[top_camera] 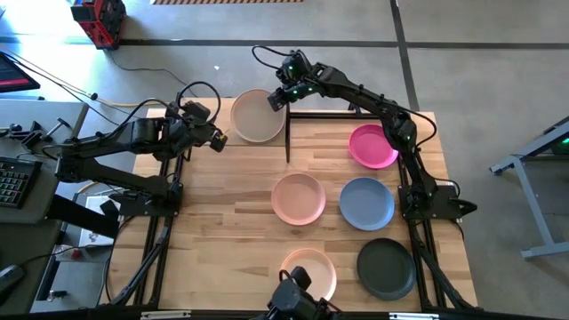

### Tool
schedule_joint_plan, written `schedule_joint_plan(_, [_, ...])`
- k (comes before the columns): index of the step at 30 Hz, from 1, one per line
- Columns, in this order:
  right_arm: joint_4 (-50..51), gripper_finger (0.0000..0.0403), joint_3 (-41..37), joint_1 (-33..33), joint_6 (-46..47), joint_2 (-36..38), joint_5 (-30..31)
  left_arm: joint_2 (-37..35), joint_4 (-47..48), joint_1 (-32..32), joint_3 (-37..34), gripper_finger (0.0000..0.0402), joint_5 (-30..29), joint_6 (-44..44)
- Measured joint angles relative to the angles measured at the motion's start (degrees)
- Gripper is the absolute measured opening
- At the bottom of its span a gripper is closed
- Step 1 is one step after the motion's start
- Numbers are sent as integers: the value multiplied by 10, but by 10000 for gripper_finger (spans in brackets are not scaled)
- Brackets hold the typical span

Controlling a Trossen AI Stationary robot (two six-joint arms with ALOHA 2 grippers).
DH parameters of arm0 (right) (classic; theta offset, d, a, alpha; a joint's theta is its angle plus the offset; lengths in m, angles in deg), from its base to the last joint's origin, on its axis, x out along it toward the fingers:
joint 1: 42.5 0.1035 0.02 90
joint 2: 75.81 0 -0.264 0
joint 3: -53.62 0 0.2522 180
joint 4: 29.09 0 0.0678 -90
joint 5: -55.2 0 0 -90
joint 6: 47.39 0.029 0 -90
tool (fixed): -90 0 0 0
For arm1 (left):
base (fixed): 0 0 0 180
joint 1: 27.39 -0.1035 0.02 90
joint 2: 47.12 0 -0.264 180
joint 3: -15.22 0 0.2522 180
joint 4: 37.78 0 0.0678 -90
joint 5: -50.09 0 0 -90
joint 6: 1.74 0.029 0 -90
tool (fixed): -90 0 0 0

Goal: Place and stack plates onto a shelf
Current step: Stack the gray plate on top of the brown plate on the shelf

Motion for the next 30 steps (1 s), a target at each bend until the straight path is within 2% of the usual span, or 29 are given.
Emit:
schedule_joint_plan(23, [5, 1, 0, 0, 2, 0, -16, 0, 0, 0, 0, 106, 0, 1])
schedule_joint_plan(30, [5, 1, 0, 0, 4, 0, -14, 0, 0, 0, 0, 106, 23, 4])
